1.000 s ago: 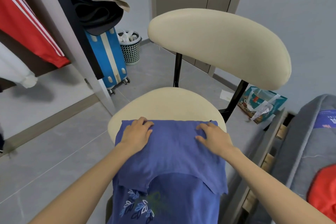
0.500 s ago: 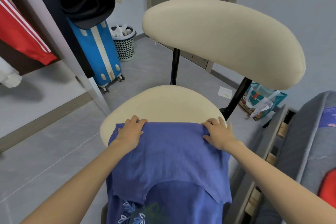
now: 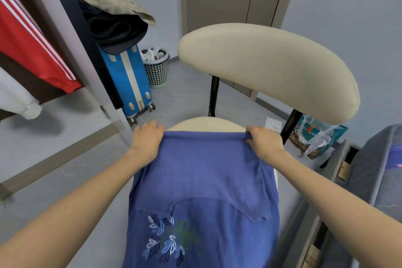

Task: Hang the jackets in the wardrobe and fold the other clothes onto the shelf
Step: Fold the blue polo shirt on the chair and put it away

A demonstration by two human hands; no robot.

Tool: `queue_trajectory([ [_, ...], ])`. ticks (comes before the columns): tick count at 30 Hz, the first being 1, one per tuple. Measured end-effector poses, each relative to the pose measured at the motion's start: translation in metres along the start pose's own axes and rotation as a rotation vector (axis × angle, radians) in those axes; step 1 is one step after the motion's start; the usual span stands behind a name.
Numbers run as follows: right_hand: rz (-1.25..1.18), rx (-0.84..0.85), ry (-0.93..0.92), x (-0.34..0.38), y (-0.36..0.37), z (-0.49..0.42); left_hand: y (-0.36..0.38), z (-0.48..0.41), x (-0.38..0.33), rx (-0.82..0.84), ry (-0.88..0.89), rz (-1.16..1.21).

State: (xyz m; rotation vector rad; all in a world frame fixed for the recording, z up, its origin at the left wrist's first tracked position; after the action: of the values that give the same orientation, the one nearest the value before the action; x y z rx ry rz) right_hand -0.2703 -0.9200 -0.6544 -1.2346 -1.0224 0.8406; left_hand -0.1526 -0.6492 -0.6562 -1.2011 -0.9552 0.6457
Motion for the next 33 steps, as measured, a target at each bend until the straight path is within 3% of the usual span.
queue_trajectory([
  [6, 0.071, -0.110, 0.021, 0.004, -0.039, -0.038, -0.056, -0.044, 0.012, -0.211, -0.027, -0.109],
  [16, -0.088, -0.097, 0.063, -0.005, -0.040, -0.009, -0.057, -0.012, 0.010, -0.317, -0.037, -0.068],
  [21, -0.158, -0.004, 0.038, -0.010, -0.011, 0.048, -0.029, 0.050, -0.003, -0.261, 0.030, 0.124],
  [27, -0.211, 0.039, 0.032, -0.021, 0.022, 0.105, 0.013, 0.121, -0.024, -0.079, 0.109, 0.333],
  [33, -0.264, 0.144, 0.088, -0.033, 0.066, 0.154, 0.060, 0.167, -0.056, 0.137, 0.193, 0.320],
])
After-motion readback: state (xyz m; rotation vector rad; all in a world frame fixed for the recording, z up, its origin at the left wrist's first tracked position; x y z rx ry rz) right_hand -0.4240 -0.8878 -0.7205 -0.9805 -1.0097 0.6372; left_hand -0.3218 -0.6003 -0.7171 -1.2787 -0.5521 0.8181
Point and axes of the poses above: each hand's wrist, its own z-axis away from the middle knuckle, its own y-axis out of the palm, x = y × z, the point moved 9 cm from there along -z, towards the middle knuckle, and after that the axes turned 4 degrees about -z, right-handed, at the moved point
